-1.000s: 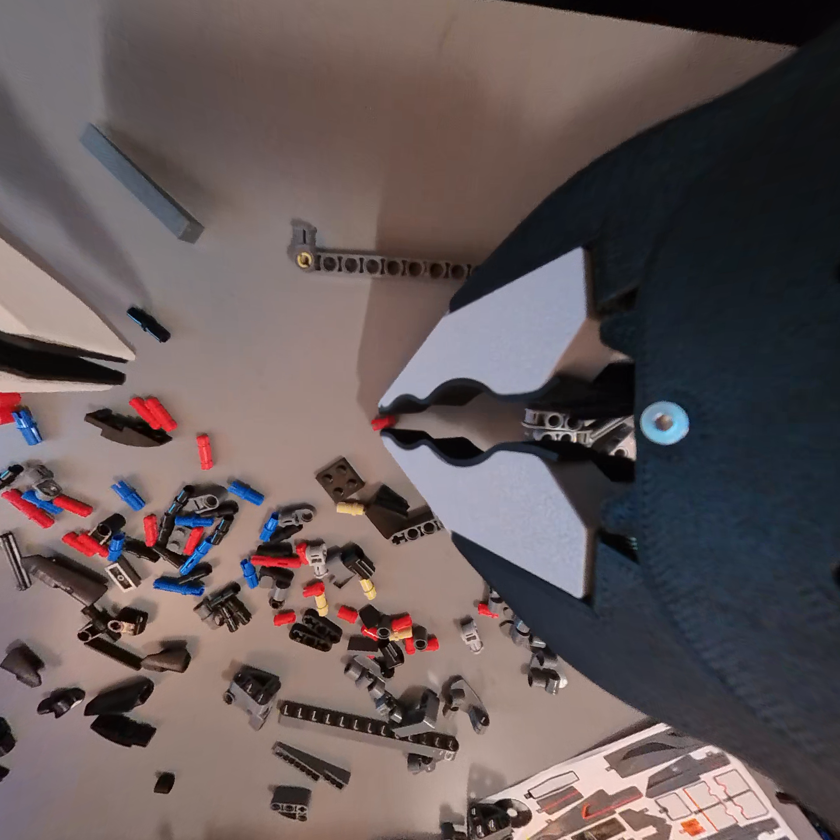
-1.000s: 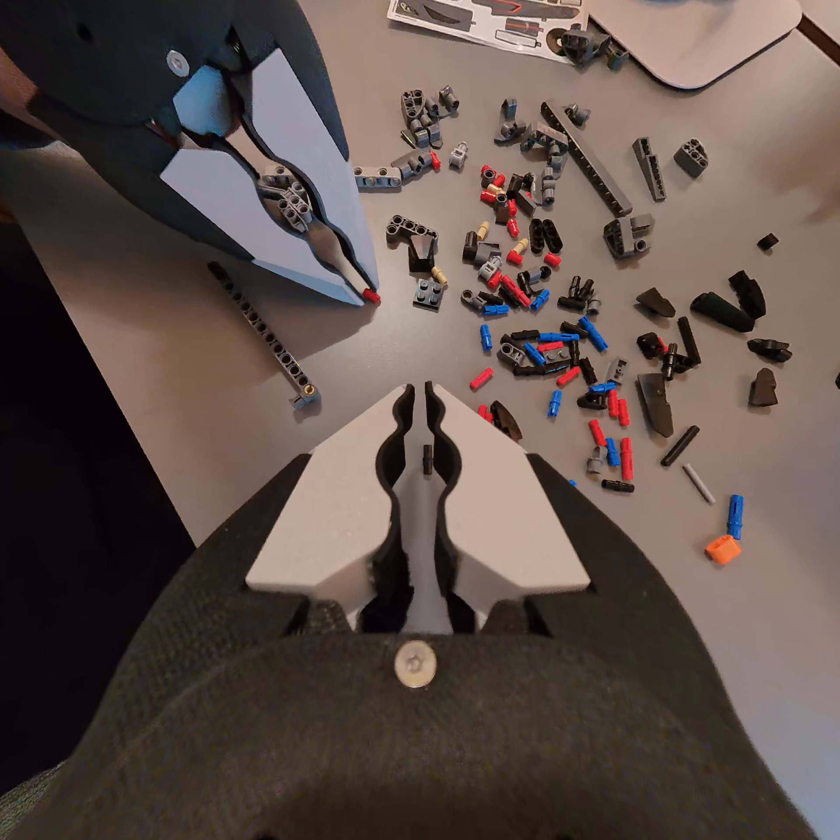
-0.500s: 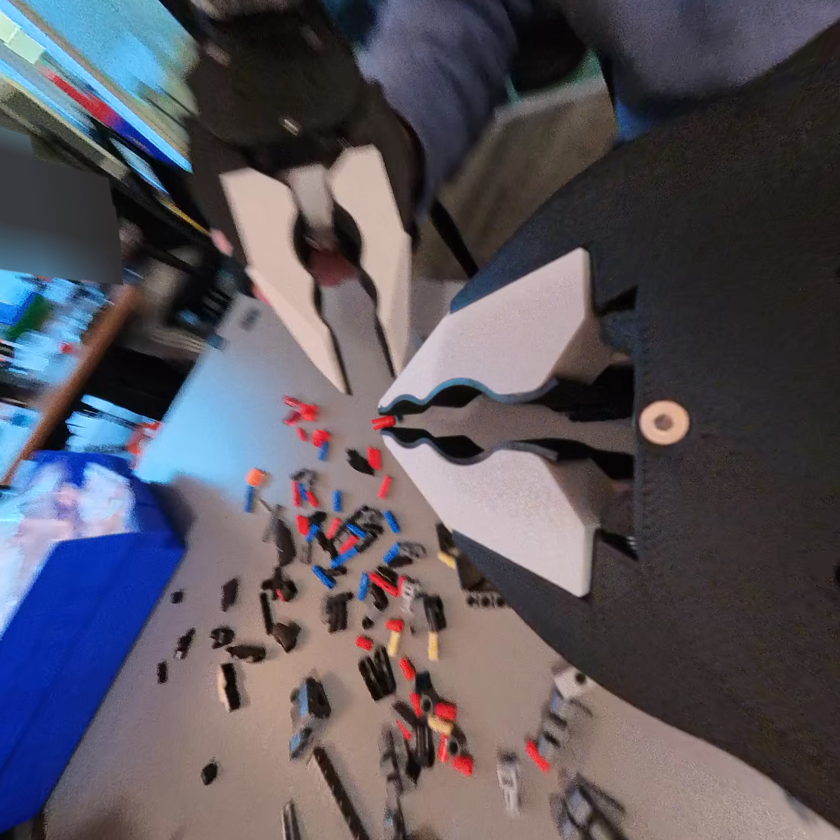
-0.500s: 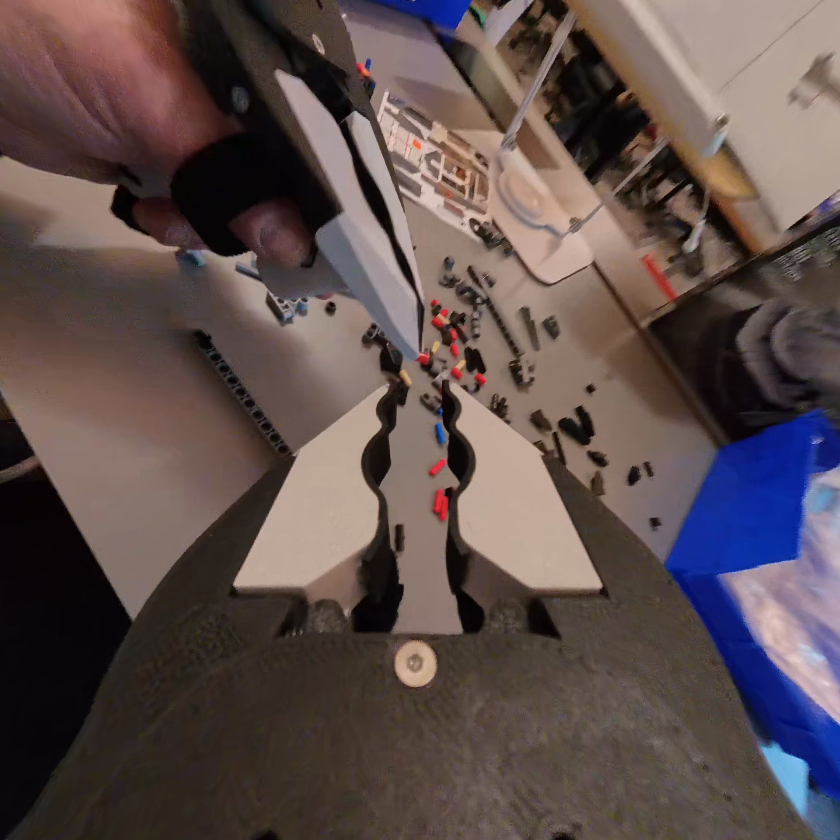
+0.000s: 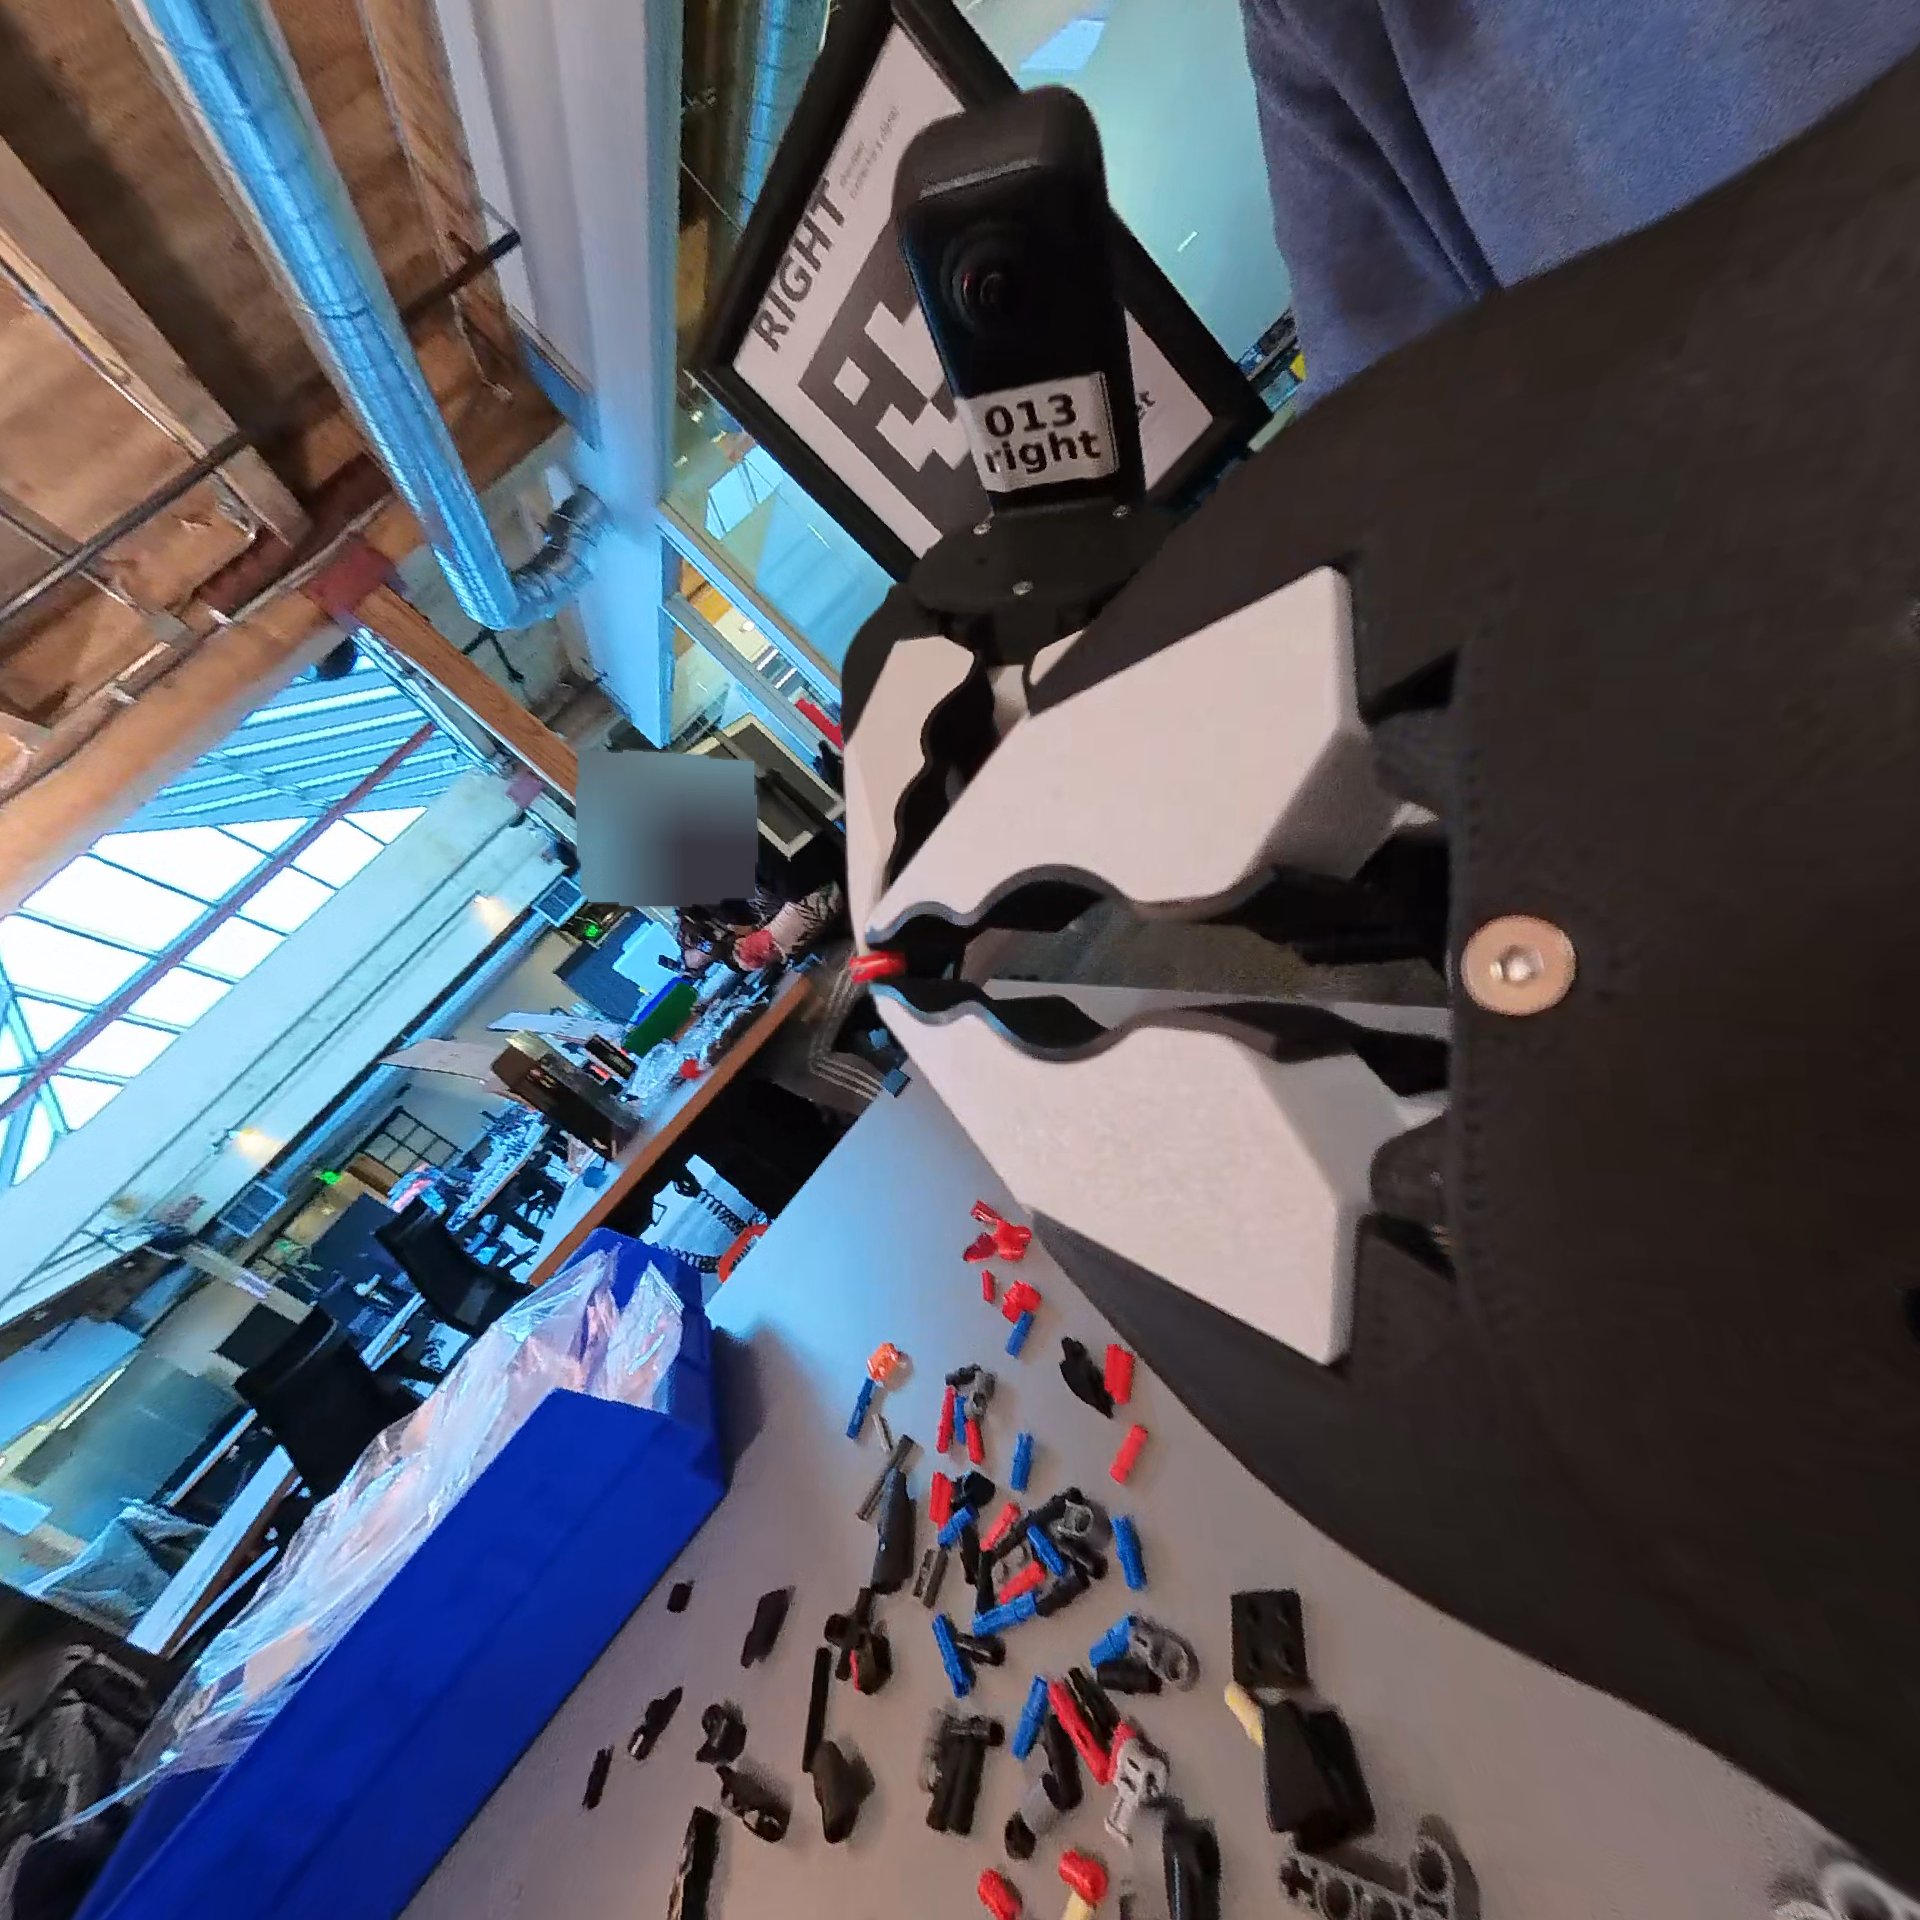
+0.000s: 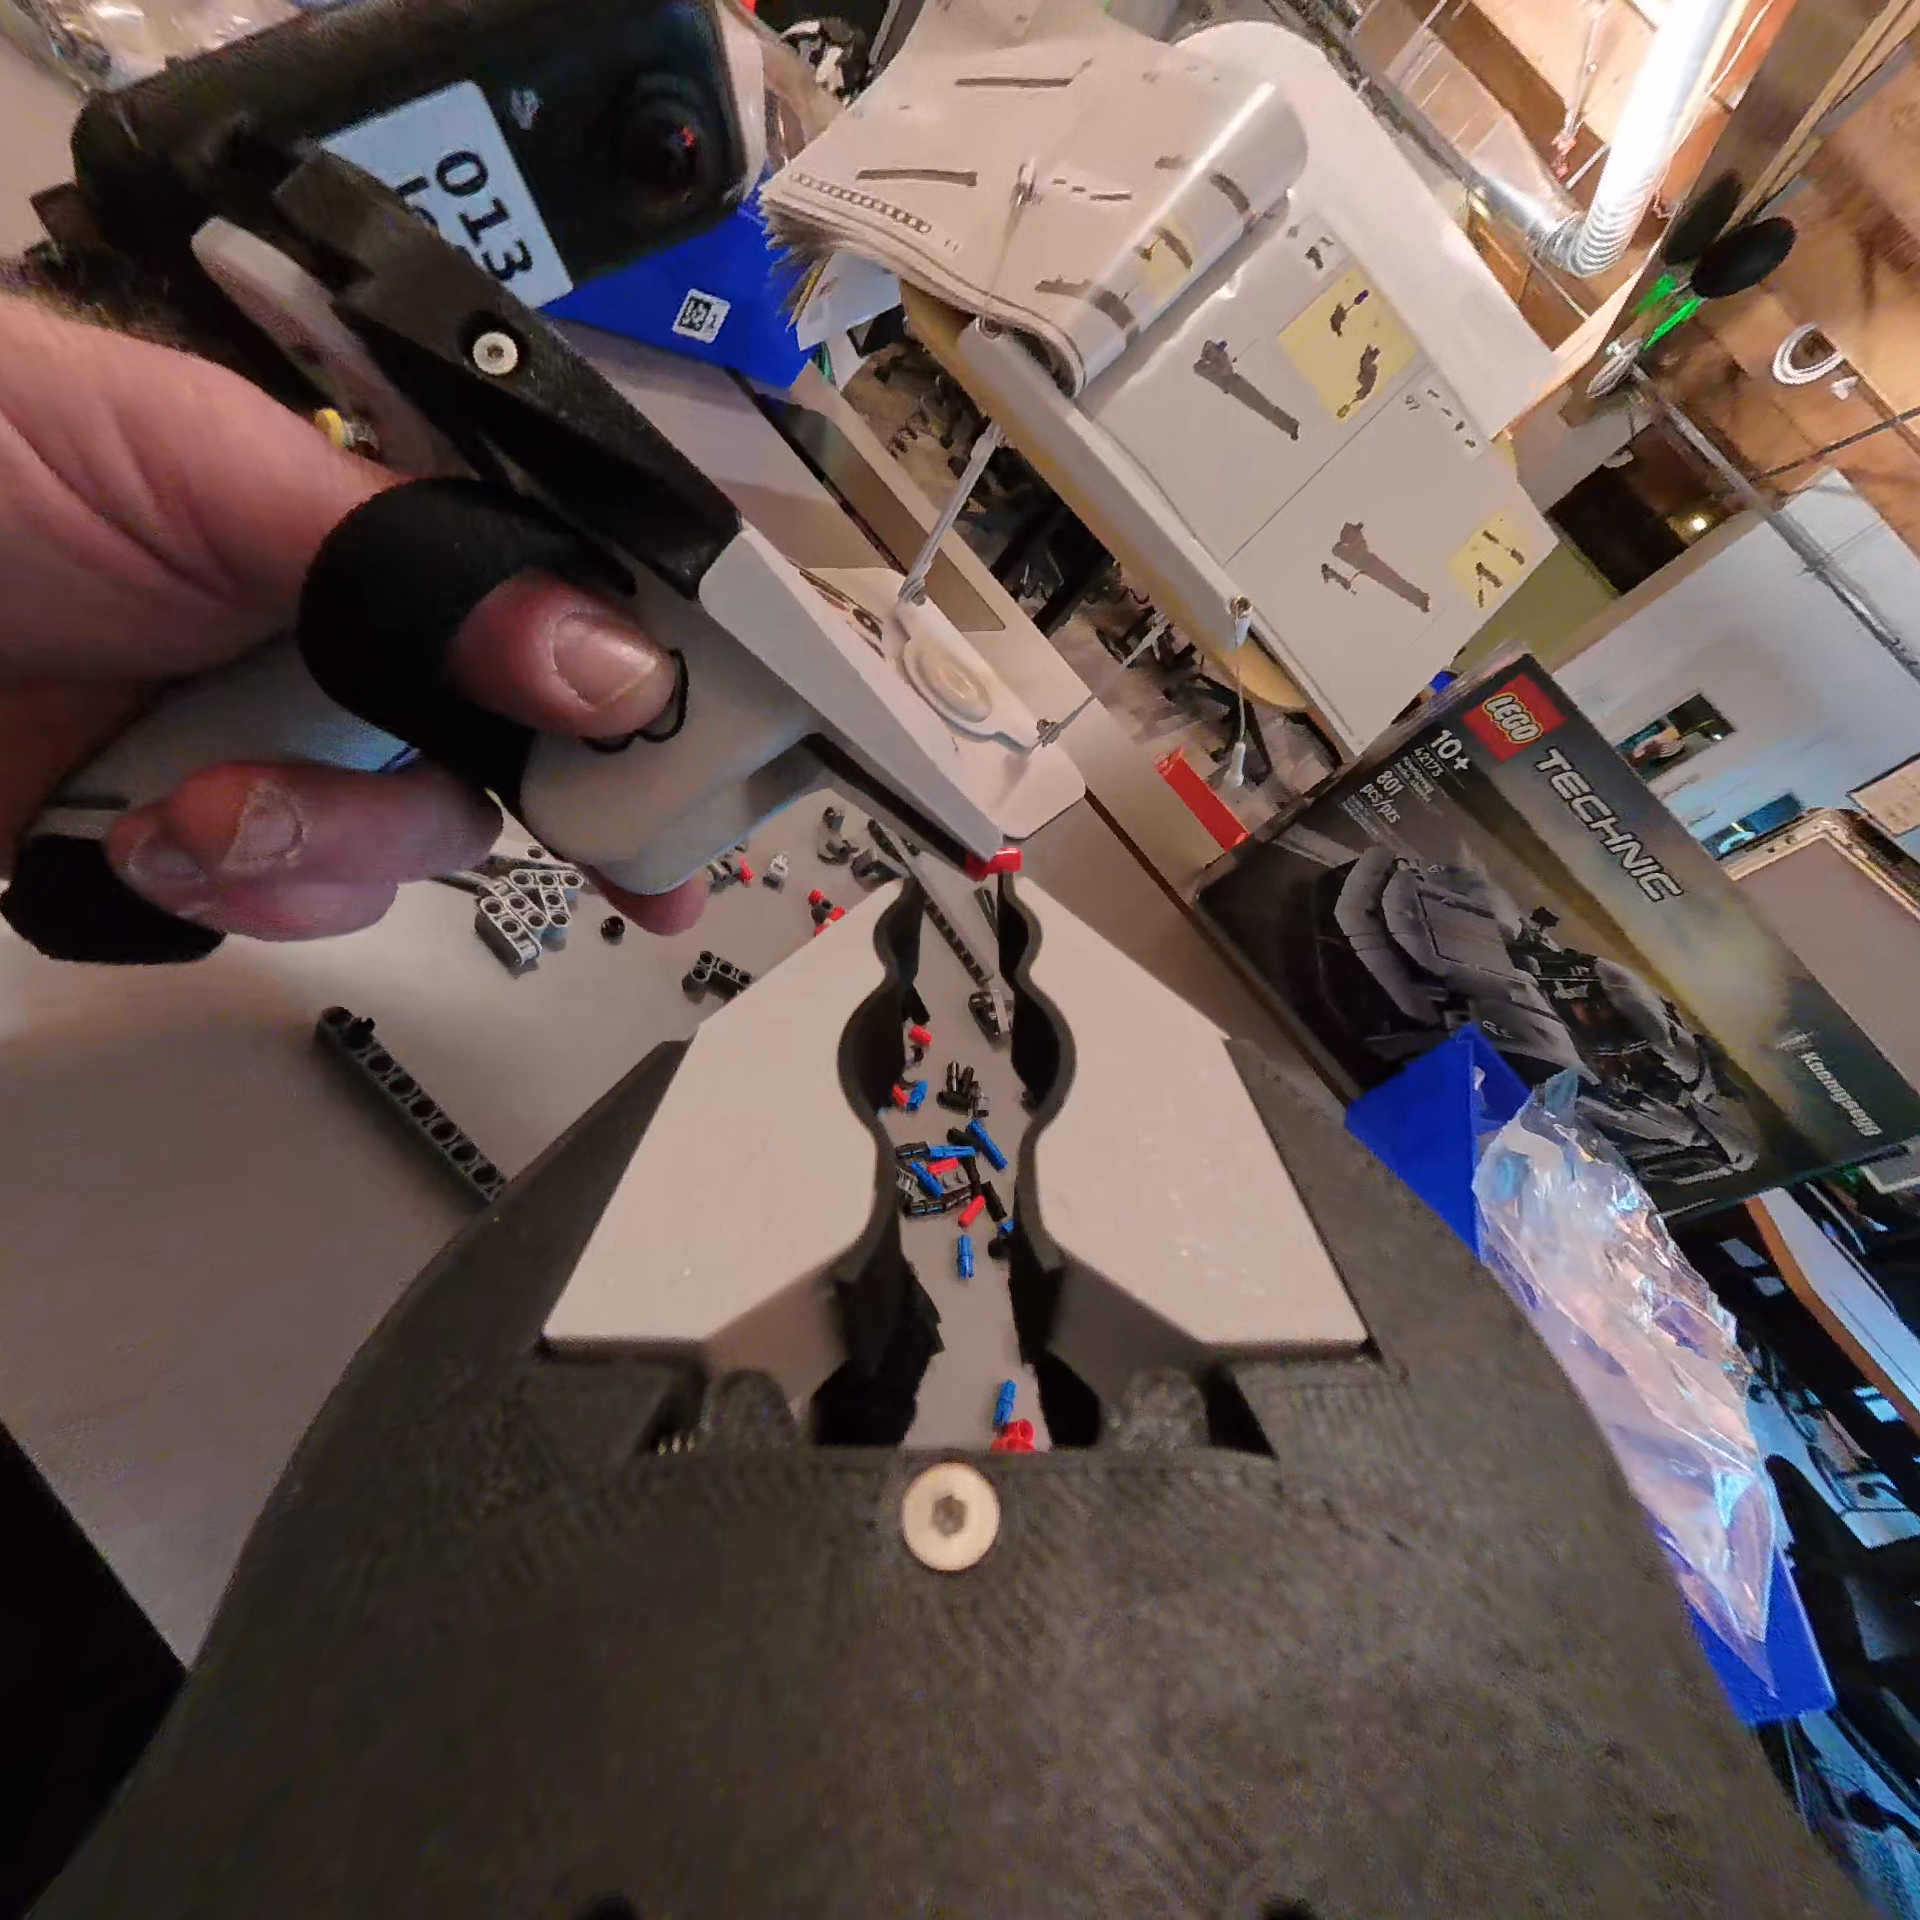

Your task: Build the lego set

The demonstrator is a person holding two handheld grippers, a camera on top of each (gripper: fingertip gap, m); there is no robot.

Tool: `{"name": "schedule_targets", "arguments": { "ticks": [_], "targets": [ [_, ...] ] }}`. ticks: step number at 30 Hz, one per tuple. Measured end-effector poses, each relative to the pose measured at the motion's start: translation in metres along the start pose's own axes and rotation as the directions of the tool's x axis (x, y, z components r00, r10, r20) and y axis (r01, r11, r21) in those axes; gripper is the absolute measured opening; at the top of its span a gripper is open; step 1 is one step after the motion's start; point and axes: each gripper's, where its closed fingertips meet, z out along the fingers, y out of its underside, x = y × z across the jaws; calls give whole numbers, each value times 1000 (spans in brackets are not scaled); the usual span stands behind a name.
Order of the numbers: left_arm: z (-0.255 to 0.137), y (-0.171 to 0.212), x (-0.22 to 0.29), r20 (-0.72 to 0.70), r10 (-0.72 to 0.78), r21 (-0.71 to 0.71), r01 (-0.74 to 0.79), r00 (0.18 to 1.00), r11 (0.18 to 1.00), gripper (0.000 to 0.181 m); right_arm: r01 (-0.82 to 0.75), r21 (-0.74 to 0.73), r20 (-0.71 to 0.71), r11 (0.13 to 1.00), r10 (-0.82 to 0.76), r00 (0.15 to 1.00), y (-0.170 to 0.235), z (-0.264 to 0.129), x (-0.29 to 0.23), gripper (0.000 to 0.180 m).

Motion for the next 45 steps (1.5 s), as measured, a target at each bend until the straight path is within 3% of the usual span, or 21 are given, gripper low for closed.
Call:
{"name": "schedule_targets", "arguments": {
  "ticks": [20, 29, 45],
  "targets": [
    [8, -2, 9, -94, -140, 111, 150, 986, 982, 2, 36, 65, -67, 997, -31, 997, -10, -6, 13, 4],
    [5, -3, 19, -169, -179, 107, 198, 969, 974, 3, 28, 116, 7, 993, -29, 1000, -18, -12, 11, 1],
    [0, -6, 30, -182, -147, 85, 164, 972, 983, 3, -25, 171, 101, 985, 7, 995, -29, -19, 10, 1]
  ]
}}
